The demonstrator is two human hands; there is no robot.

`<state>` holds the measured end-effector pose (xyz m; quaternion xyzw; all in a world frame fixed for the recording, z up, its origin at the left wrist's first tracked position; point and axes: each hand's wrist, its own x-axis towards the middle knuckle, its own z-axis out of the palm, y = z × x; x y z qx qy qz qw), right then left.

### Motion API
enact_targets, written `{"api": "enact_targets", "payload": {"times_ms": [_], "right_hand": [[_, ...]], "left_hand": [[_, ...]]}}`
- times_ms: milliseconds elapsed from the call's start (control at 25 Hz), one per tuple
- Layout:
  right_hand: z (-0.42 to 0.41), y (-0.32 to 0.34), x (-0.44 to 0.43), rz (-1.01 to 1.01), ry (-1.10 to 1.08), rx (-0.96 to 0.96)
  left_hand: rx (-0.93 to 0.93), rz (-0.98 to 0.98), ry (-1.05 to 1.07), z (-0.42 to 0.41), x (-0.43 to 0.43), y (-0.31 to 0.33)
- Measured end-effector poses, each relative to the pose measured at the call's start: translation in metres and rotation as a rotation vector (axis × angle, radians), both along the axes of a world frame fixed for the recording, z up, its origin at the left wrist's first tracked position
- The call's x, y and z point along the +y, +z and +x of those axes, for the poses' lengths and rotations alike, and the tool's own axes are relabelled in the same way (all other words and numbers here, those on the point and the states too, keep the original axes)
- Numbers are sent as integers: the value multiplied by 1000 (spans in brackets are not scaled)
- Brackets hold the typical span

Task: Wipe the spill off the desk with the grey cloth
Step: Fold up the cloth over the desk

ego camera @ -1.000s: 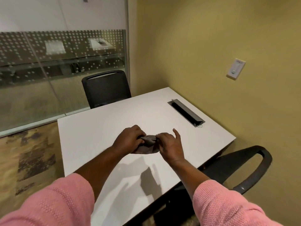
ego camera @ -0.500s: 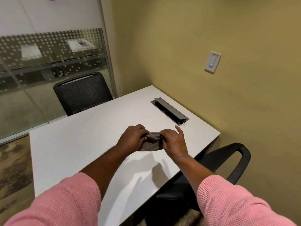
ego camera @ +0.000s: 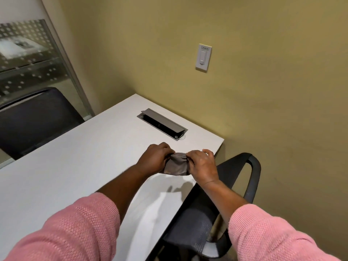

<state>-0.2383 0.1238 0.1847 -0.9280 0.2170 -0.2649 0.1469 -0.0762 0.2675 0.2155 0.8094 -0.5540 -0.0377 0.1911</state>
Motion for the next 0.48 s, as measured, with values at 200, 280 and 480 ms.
{"api": "enact_targets", "payload": {"times_ms": [200, 280, 480], "right_hand": [[17, -30, -71, 41, -47, 78], [28, -47, -103, 63, -51, 149], [64, -100, -187, 119, -67, 308]], "left_hand": [[42, 60, 20, 18, -77, -34], [75, 95, 36, 25, -108, -57], [144, 154, 100, 50, -191, -124]]}}
